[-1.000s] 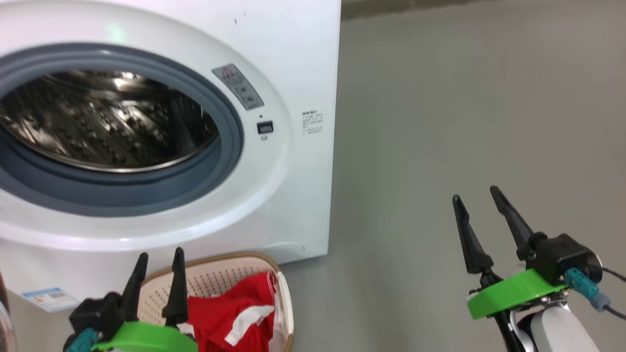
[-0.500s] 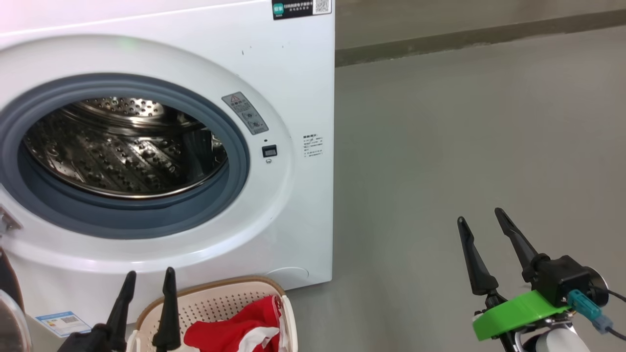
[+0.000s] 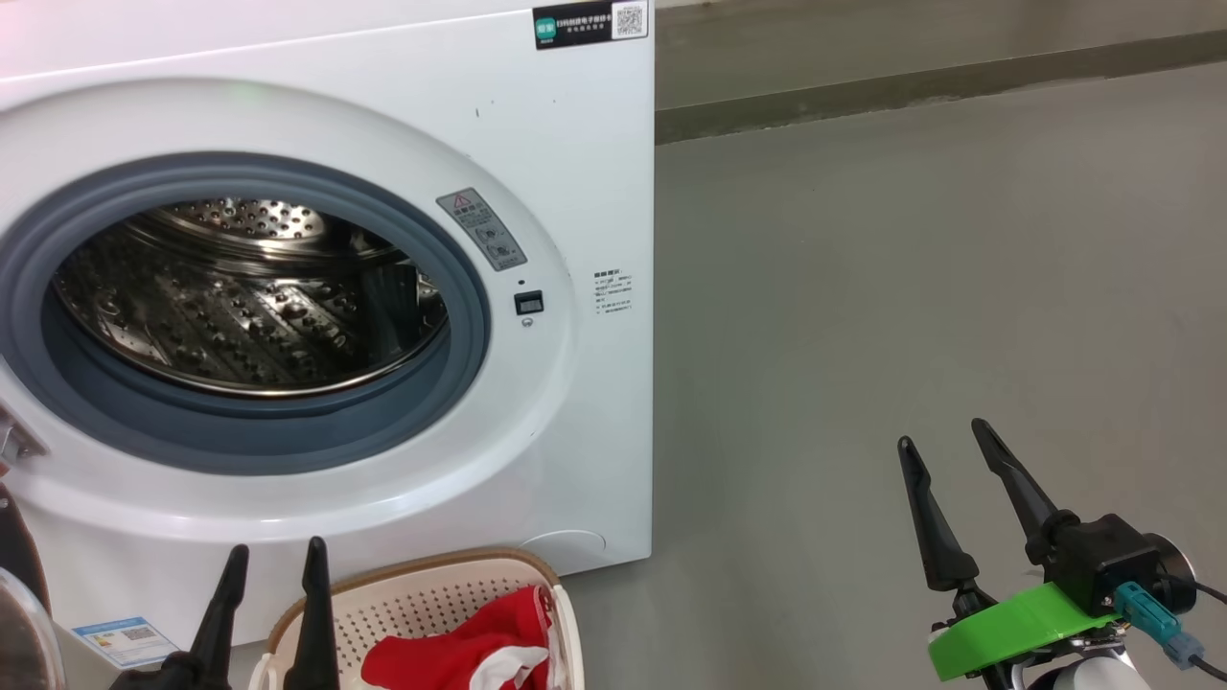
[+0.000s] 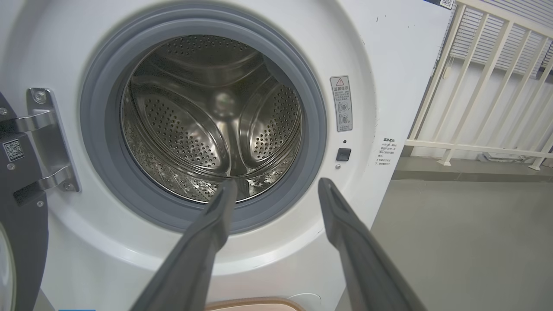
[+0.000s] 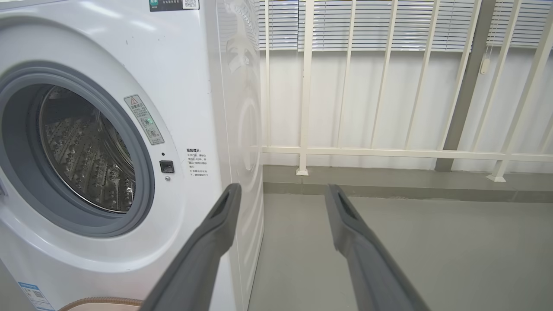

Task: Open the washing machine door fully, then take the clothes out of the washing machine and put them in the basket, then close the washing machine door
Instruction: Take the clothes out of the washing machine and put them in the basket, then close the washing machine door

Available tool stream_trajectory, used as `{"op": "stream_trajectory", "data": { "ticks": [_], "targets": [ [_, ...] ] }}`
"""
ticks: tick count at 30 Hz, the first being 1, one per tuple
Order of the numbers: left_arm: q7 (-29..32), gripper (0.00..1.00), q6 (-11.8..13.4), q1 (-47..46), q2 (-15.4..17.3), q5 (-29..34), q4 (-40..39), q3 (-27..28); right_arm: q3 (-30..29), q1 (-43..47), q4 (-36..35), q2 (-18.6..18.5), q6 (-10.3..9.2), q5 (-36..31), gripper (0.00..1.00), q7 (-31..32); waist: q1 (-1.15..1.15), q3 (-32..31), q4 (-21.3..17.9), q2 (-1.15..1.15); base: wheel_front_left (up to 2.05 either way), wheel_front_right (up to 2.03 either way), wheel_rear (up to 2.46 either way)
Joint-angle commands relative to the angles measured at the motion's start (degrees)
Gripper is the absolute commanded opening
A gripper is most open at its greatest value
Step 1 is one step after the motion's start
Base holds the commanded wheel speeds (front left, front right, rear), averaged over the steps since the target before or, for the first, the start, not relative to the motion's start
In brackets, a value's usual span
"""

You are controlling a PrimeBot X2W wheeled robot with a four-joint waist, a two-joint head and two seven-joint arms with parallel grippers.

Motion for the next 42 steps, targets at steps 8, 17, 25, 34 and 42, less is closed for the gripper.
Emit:
{"op": "stream_trajectory", "data": {
  "ticks": [8,17,25,34,42],
  "targets": [
    [-0.69,1.0,0.6,-0.94,0.63,0.19,-1.77,2.11,1.39,-1.04,-1.55,-0.3,0.36,-0.25,1.0,-0.37,0.0,0.37,-0.09,0.0,0.0,0.0,0.0],
    [-0.69,1.0,0.78,-0.94,0.62,0.16,-2.96,2.23,1.36,-1.1,-1.35,-0.29,0.36,-0.04,1.0,-0.37,0.0,0.24,-0.07,0.0,0.0,0.0,0.0],
    [-0.69,1.0,1.12,-0.65,0.62,0.94,-3.83,2.23,1.48,-1.14,-1.34,-0.21,0.36,0.2,1.0,-0.37,0.0,0.17,-0.13,0.0,-0.17,0.17,0.0],
    [-0.69,1.0,1.3,-0.4,0.62,1.6,-3.99,1.72,1.3,-1.09,-1.42,-0.13,0.36,0.15,1.0,-0.37,0.0,0.04,0.06,0.0,-1.23,1.23,0.0],
    [-0.69,1.0,1.12,-0.17,0.62,1.52,-4.74,1.63,1.39,-1.21,-1.5,-0.07,0.36,0.48,1.0,-0.37,0.0,0.22,0.15,0.0,-1.93,1.93,0.0]
  ]
}}
